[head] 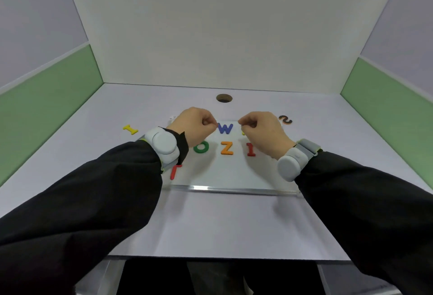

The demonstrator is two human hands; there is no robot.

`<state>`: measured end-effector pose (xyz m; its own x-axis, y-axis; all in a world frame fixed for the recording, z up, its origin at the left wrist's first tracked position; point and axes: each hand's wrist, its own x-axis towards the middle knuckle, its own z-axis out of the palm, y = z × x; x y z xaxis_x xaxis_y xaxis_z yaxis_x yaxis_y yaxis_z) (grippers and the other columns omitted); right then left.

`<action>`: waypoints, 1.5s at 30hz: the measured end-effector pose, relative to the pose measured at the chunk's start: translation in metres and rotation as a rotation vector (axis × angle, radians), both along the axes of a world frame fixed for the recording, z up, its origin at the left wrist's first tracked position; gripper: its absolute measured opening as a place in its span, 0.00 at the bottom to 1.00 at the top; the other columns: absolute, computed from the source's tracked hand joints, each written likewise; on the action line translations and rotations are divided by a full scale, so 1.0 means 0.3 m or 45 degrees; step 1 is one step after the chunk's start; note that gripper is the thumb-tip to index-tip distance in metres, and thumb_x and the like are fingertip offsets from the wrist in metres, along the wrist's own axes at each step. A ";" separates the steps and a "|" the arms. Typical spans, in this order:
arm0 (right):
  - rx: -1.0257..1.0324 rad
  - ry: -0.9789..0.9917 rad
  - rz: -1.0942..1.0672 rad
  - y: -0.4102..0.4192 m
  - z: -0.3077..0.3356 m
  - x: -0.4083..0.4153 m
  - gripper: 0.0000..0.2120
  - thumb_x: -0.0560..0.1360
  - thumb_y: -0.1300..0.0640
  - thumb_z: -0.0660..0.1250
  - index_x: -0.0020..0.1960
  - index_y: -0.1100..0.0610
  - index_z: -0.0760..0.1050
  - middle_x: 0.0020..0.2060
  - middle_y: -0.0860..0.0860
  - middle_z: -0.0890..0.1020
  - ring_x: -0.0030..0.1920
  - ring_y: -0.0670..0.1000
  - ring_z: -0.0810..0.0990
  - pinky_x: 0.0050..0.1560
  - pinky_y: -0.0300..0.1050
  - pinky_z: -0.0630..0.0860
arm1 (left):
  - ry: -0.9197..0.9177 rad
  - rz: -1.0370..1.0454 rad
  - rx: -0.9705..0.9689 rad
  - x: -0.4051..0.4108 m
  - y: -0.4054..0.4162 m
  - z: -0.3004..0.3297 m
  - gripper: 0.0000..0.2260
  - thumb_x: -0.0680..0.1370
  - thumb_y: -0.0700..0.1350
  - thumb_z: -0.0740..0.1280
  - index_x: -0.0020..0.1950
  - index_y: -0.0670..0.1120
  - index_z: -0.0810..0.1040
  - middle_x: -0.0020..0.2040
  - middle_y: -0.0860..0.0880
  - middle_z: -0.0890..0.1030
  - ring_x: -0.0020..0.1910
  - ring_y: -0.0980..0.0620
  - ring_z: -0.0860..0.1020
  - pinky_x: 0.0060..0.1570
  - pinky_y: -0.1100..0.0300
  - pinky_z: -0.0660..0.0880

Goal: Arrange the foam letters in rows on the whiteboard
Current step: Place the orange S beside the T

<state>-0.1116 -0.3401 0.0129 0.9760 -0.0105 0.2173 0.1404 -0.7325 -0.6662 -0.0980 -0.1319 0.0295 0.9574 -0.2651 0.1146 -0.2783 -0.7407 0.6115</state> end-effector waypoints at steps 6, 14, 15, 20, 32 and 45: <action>-0.020 -0.006 -0.104 -0.170 -0.014 0.067 0.15 0.76 0.66 0.60 0.54 0.57 0.83 0.50 0.51 0.84 0.52 0.50 0.80 0.54 0.38 0.72 | 0.047 -0.109 0.004 0.094 -0.190 0.013 0.08 0.76 0.42 0.63 0.46 0.48 0.83 0.35 0.54 0.82 0.38 0.53 0.79 0.41 0.61 0.75; -0.014 0.073 -0.239 -0.377 -0.043 0.171 0.18 0.75 0.70 0.62 0.62 0.58 0.79 0.55 0.52 0.81 0.56 0.50 0.78 0.53 0.34 0.69 | 0.017 -0.186 0.067 0.253 -0.422 -0.014 0.10 0.78 0.43 0.65 0.55 0.45 0.83 0.50 0.51 0.82 0.49 0.51 0.80 0.46 0.62 0.75; -0.025 0.100 -0.227 -0.395 -0.047 0.184 0.19 0.76 0.70 0.62 0.64 0.58 0.78 0.58 0.52 0.80 0.60 0.50 0.77 0.55 0.34 0.67 | 0.011 -0.188 0.088 0.272 -0.451 -0.018 0.10 0.78 0.44 0.65 0.55 0.46 0.83 0.51 0.51 0.82 0.50 0.51 0.80 0.48 0.61 0.75; -0.063 0.227 -0.140 -0.464 -0.082 0.237 0.25 0.73 0.69 0.61 0.68 0.55 0.74 0.65 0.52 0.77 0.67 0.52 0.73 0.62 0.38 0.66 | 0.043 -0.196 0.236 0.358 -0.580 -0.038 0.13 0.77 0.47 0.67 0.60 0.48 0.82 0.57 0.50 0.81 0.55 0.50 0.79 0.52 0.59 0.74; 0.015 0.001 -0.133 -0.492 -0.118 0.273 0.09 0.78 0.59 0.65 0.55 0.57 0.83 0.47 0.50 0.85 0.45 0.46 0.80 0.43 0.24 0.69 | 0.082 -0.210 0.317 0.382 -0.692 -0.074 0.14 0.77 0.50 0.63 0.58 0.49 0.85 0.50 0.47 0.83 0.50 0.46 0.80 0.52 0.51 0.80; 0.385 -0.143 -0.214 -0.418 0.003 0.231 0.07 0.77 0.60 0.68 0.52 0.56 0.83 0.43 0.48 0.84 0.46 0.44 0.82 0.50 0.34 0.76 | 0.011 -0.164 0.062 0.292 -0.577 0.033 0.11 0.80 0.50 0.65 0.52 0.46 0.84 0.48 0.49 0.82 0.47 0.49 0.78 0.46 0.57 0.73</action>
